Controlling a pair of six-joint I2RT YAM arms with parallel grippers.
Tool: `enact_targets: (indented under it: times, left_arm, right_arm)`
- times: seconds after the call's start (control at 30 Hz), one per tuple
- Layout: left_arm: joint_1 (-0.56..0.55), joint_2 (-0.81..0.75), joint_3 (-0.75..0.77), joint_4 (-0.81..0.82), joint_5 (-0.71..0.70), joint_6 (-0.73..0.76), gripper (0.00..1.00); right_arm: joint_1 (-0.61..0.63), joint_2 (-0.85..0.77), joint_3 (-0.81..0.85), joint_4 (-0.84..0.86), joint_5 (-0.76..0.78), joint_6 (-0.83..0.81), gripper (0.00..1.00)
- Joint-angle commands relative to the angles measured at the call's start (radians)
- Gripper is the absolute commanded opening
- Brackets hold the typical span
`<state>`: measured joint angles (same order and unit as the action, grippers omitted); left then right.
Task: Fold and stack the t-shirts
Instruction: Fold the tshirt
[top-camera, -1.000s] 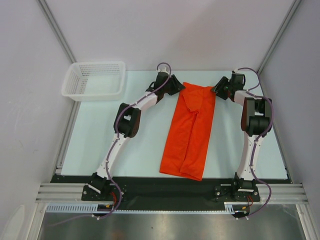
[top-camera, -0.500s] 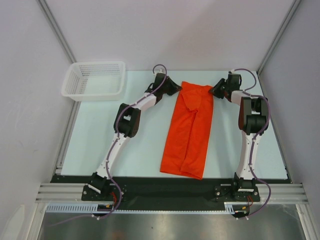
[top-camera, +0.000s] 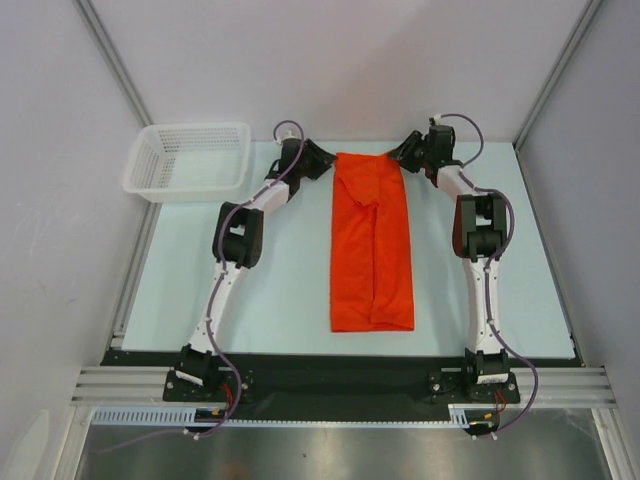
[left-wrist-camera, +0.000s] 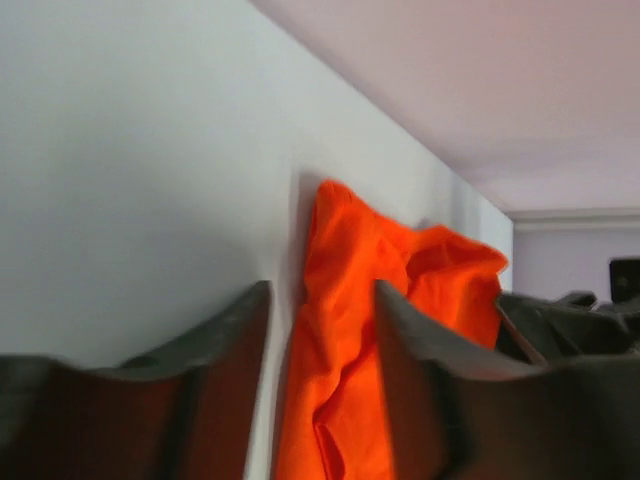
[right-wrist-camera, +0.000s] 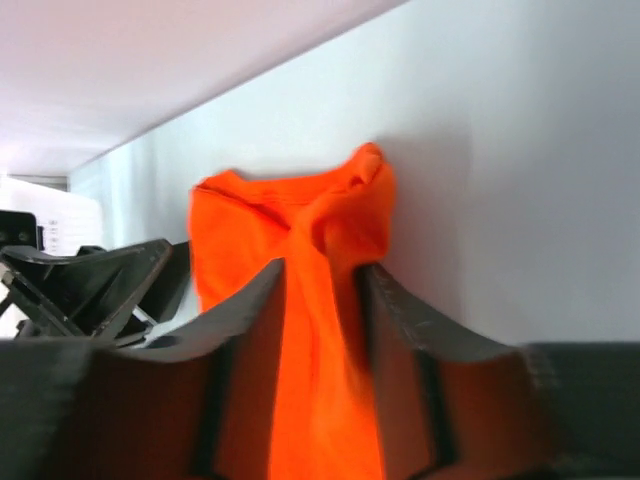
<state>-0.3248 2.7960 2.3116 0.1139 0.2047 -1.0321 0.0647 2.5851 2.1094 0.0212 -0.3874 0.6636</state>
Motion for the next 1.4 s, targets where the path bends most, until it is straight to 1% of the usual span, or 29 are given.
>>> enact_targets:
  times: [0.0,0.03,0.07,0.1,0.13,0.17,0.23,0.33,0.37,0.4,0.43,0.47,0.5,0.57,0.63,0.67,0.7,0.73,0.8,0.83,0.9,0.93,1.0,1.07,1.13,1.2,1.23,1.27,1.37]
  left_arm:
    - [0.009,-0.130,0.025,-0.090,-0.040,0.105,0.58]
    - [0.009,-0.151,0.022,-0.106,-0.048,0.168,0.61]
    - [0.009,-0.189,0.016,-0.146,-0.059,0.194,0.64]
    - [0.010,-0.214,0.014,-0.208,-0.060,0.246,0.73]
    - [0.010,-0.240,-0.001,-0.241,-0.067,0.279,0.79]
    - [0.010,-0.301,-0.017,-0.272,-0.077,0.311,0.83]
    - [0.007,-0.372,-0.069,-0.345,-0.105,0.400,0.83]
    - [0.007,-0.565,-0.315,-0.388,-0.123,0.464,0.83]
    - [0.006,-0.613,-0.366,-0.398,-0.123,0.478,0.82]
    - [0.001,-0.710,-0.417,-0.419,-0.128,0.495,0.81]
    - [-0.003,-0.752,-0.505,-0.434,-0.126,0.498,0.81]
    - [-0.010,-0.797,-0.550,-0.448,-0.122,0.503,0.80]
    - [-0.029,-0.844,-0.592,-0.474,-0.116,0.510,0.79]
    - [-0.060,-0.962,-0.687,-0.520,-0.129,0.524,0.77]
    - [-0.111,-1.076,-0.798,-0.588,-0.131,0.517,0.77]
    - [-0.132,-1.113,-0.846,-0.588,-0.123,0.514,0.75]
    - [-0.175,-1.150,-0.895,-0.576,-0.111,0.492,0.75]
    - [-0.197,-1.218,-0.985,-0.566,-0.076,0.477,0.75]
    - [-0.267,-1.280,-1.070,-0.524,-0.024,0.422,0.72]
    - [-0.290,-1.306,-1.140,-0.504,-0.005,0.408,0.72]
    - [-0.359,-1.363,-1.195,-0.452,0.018,0.376,0.71]
    - [-0.378,-1.372,-1.236,-0.433,0.027,0.366,0.71]
    - [-0.425,-1.354,-1.259,-0.375,0.070,0.328,0.66]
    - [-0.451,-1.308,-1.262,-0.332,0.097,0.296,0.60]
    - [-0.487,-1.232,-1.241,-0.312,0.122,0.279,0.48]
    - [-0.516,-1.170,-1.226,-0.280,0.131,0.256,0.43]
    - [-0.523,-1.153,-1.218,-0.269,0.133,0.247,0.42]
    - [-0.530,-1.133,-1.212,-0.248,0.137,0.228,0.36]
    - [-0.548,-1.063,-1.190,-0.221,0.166,0.198,0.31]
  right_arm:
    - [0.006,-0.011,0.080,-0.079,-0.030,0.010,0.46]
    - [0.001,-0.031,0.072,-0.122,-0.022,-0.002,0.50]
    - [-0.002,-0.075,0.058,-0.141,-0.016,-0.015,0.59]
    - [-0.012,-0.106,0.034,-0.195,-0.015,-0.030,0.63]
    - [-0.017,-0.161,0.017,-0.231,0.010,-0.059,0.73]
    - [-0.025,-0.196,0.002,-0.266,0.018,-0.070,0.75]
    - [-0.051,-0.261,-0.066,-0.384,0.028,-0.099,0.76]
    - [-0.057,-0.431,-0.202,-0.542,0.088,-0.157,0.76]
    - [-0.084,-0.474,-0.241,-0.585,0.100,-0.200,0.76]
    - [-0.088,-0.572,-0.283,-0.643,0.110,-0.222,0.77]
    - [-0.086,-0.624,-0.329,-0.661,0.119,-0.238,0.78]
    - [-0.085,-0.676,-0.435,-0.676,0.127,-0.268,0.78]
    - [-0.083,-0.783,-0.484,-0.710,0.128,-0.272,0.78]
    - [-0.074,-0.886,-0.646,-0.736,0.098,-0.280,0.76]
    - [-0.068,-1.040,-0.767,-0.750,0.061,-0.254,0.72]
    - [-0.027,-1.092,-0.822,-0.744,0.052,-0.245,0.70]
    - [-0.005,-1.138,-0.936,-0.739,0.045,-0.221,0.67]
    - [0.015,-1.237,-0.983,-0.736,0.038,-0.208,0.65]
    - [0.081,-1.334,-1.128,-0.721,0.032,-0.152,0.63]
    - [0.102,-1.418,-1.184,-0.707,0.030,-0.125,0.58]
    - [0.153,-1.503,-1.318,-0.663,0.030,-0.076,0.53]
    - [0.167,-1.537,-1.359,-0.649,0.021,-0.020,0.45]
    - [0.196,-1.609,-1.436,-0.600,0.007,0.025,0.30]
    - [0.216,-1.625,-1.512,-0.560,-0.013,0.056,0.28]
    - [0.250,-1.611,-1.526,-0.563,-0.004,0.047,0.25]
    - [0.273,-1.608,-1.528,-0.544,0.037,0.037,0.20]
    - [0.280,-1.608,-1.528,-0.540,0.045,0.037,0.15]
    - [0.280,-1.602,-1.537,-0.523,0.041,0.033,0.11]
    - [0.282,-1.545,-1.552,-0.495,0.018,0.013,0.09]
